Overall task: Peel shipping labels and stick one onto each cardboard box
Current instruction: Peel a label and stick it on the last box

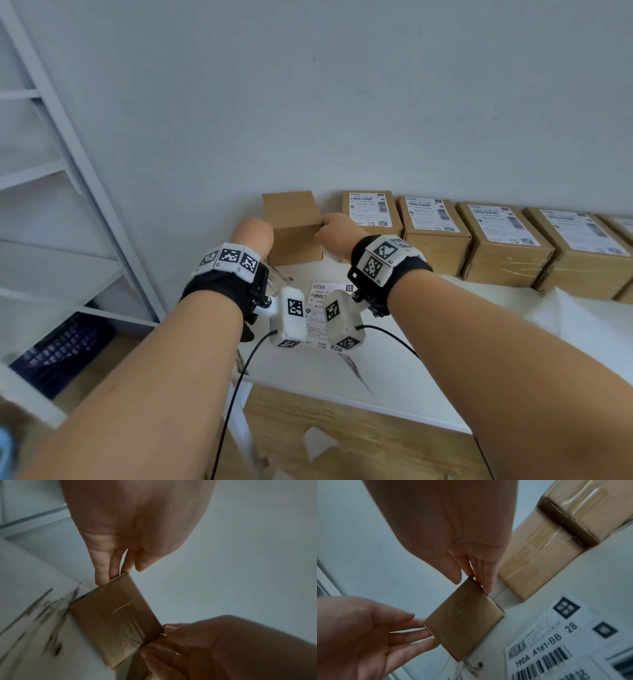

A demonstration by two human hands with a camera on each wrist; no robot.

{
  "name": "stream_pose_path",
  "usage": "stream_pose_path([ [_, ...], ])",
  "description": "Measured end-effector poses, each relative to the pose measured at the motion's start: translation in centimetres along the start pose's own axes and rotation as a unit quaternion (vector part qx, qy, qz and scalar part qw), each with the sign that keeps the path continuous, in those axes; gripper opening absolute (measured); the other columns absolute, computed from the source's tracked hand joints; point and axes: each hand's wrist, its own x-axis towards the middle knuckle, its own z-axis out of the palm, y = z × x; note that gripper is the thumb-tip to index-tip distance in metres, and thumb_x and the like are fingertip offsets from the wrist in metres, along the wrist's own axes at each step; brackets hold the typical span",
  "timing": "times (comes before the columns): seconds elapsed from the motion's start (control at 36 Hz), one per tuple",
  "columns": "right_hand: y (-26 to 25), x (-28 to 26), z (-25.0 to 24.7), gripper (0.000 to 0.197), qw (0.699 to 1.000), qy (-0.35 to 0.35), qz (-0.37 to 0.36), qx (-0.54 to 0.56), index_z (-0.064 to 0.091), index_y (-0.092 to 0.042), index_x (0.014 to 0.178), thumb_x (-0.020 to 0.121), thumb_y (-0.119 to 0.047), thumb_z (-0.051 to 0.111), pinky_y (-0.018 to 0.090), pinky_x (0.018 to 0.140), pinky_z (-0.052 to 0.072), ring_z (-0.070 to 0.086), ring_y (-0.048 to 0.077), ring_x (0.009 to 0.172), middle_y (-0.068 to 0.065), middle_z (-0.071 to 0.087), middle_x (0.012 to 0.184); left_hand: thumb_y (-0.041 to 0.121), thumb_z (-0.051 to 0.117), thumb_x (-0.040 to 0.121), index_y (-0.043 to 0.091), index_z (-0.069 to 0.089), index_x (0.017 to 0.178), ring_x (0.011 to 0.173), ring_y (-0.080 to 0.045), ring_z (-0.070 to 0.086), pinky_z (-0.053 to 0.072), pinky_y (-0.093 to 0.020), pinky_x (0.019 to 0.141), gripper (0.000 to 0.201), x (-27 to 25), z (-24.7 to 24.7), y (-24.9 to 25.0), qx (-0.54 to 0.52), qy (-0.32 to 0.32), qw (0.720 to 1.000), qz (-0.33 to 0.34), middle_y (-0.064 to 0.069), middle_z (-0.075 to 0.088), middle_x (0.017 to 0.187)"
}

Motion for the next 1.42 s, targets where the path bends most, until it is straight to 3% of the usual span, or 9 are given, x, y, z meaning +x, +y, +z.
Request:
stream_pose_path([
  [0.08, 0.0, -0.9, -0.4, 0.028, 0.999, 0.032, -0.002, 0.020, 0.060, 0.000, 0.109, 0.089, 0.000, 0.040, 0.026, 0.059, 0.040, 0.050, 0.021, 0.070, 0.008, 0.055, 0.084, 0.003, 0.040, 0.098, -0.002, 0.059, 0.119, 0.115, -0.027, 0.057, 0.042, -0.027, 0.092, 0.029, -0.8, -0.2, 0.3, -0.014, 0.015, 1.000, -0.005, -0.014, 0.060, 0.124],
  [0.19, -0.1, -2.5, -1.0, 0.036, 0.994, 0.071, -0.022, 0.082, 0.051, -0.008, 0.127, 0.092, -0.004, 0.044, 0.028, 0.077, 0.043, 0.053, 0.020, 0.092, 0.007, 0.059, 0.113, 0.006, 0.035, 0.098, -0.007, 0.052, 0.124, 0.114, -0.035, 0.055, 0.040, -0.034, 0.081, 0.033, -2.8, -1.0, 1.2, -0.201, 0.060, 0.977, -0.042, -0.022, 0.057, 0.125],
  [0.28, -0.3, -3.9, -1.6, 0.035, 0.984, 0.115, -0.037, 0.128, 0.049, -0.012, 0.125, 0.091, -0.015, 0.052, 0.029, 0.077, 0.044, 0.056, 0.019, 0.096, 0.006, 0.061, 0.114, 0.021, 0.039, 0.097, -0.009, 0.052, 0.121, 0.104, -0.039, 0.060, 0.046, -0.039, 0.075, 0.040, -3.4, -1.1, 1.3, -0.209, 0.113, 0.971, 0.003, -0.027, 0.060, 0.117],
  [0.42, -0.4, -7.2, -3.2, 0.052, 0.965, 0.178, -0.042, 0.186, 0.049, -0.014, 0.124, 0.083, -0.041, 0.065, 0.038, 0.087, 0.053, 0.060, 0.019, 0.099, 0.000, 0.059, 0.108, 0.029, 0.047, 0.095, -0.001, 0.055, 0.091, 0.086, -0.036, 0.064, 0.034, -0.027, 0.052, 0.032, -6.9, -1.4, 2.4, -0.203, 0.133, 0.966, 0.084, -0.011, 0.058, 0.074],
  [0.64, 2.9, -13.6, -6.2, 0.050, 0.951, 0.252, -0.036, 0.178, 0.057, -0.016, 0.124, 0.082, -0.041, 0.063, 0.033, 0.071, 0.056, 0.065, 0.019, 0.093, 0.001, 0.064, 0.114, 0.022, 0.058, 0.089, 0.013, 0.059, 0.099, 0.086, -0.022, 0.061, 0.048, -0.030, 0.075, 0.014, -13.9, -0.2, 4.4, -0.230, 0.095, 0.958, 0.140, -0.002, 0.063, 0.093],
  [0.75, 5.6, -16.2, -7.4, 0.043, 0.945, 0.271, -0.020, 0.181, 0.056, -0.017, 0.123, 0.084, -0.035, 0.063, 0.024, 0.062, 0.048, 0.062, 0.015, 0.088, 0.003, 0.061, 0.116, 0.019, 0.060, 0.084, 0.022, 0.051, 0.077, 0.089, -0.027, 0.063, 0.054, -0.045, 0.087, 0.011, -17.1, 1.7, 5.7, -0.256, 0.031, 0.957, 0.132, -0.003, 0.060, 0.089],
  [1.06, 12.0, -21.3, -8.8, 0.047, 0.947, 0.275, 0.057, 0.158, 0.051, -0.010, 0.126, 0.087, -0.033, 0.062, 0.030, 0.075, 0.047, 0.060, 0.021, 0.096, 0.005, 0.061, 0.116, 0.009, 0.052, 0.085, 0.029, 0.033, 0.060, 0.078, -0.021, 0.046, 0.051, -0.049, 0.089, 0.037, -21.6, 6.2, 8.3, -0.172, -0.082, 0.973, 0.129, 0.001, 0.040, 0.073],
  [1.31, 14.3, -22.4, -8.2, 0.046, 0.953, 0.256, 0.095, 0.130, 0.052, -0.011, 0.125, 0.087, -0.036, 0.060, 0.038, 0.087, 0.052, 0.060, 0.023, 0.100, 0.004, 0.063, 0.113, 0.011, 0.050, 0.090, 0.023, 0.051, 0.069, 0.095, -0.030, 0.061, 0.053, -0.045, 0.090, 0.025, -22.8, 8.2, 8.1, -0.105, -0.123, 0.977, 0.136, 0.009, 0.045, 0.077],
  [1.42, 14.7, -22.3, -8.2, 0.047, 0.960, 0.240, 0.103, 0.106, 0.050, -0.010, 0.129, 0.089, -0.034, 0.058, 0.032, 0.080, 0.048, 0.058, 0.023, 0.100, 0.006, 0.062, 0.117, 0.009, 0.048, 0.090, 0.029, 0.034, 0.061, 0.090, -0.030, 0.062, 0.052, -0.044, 0.092, 0.038, -22.4, 8.5, 7.7, -0.081, -0.129, 0.978, 0.145, -0.003, 0.051, 0.083],
])
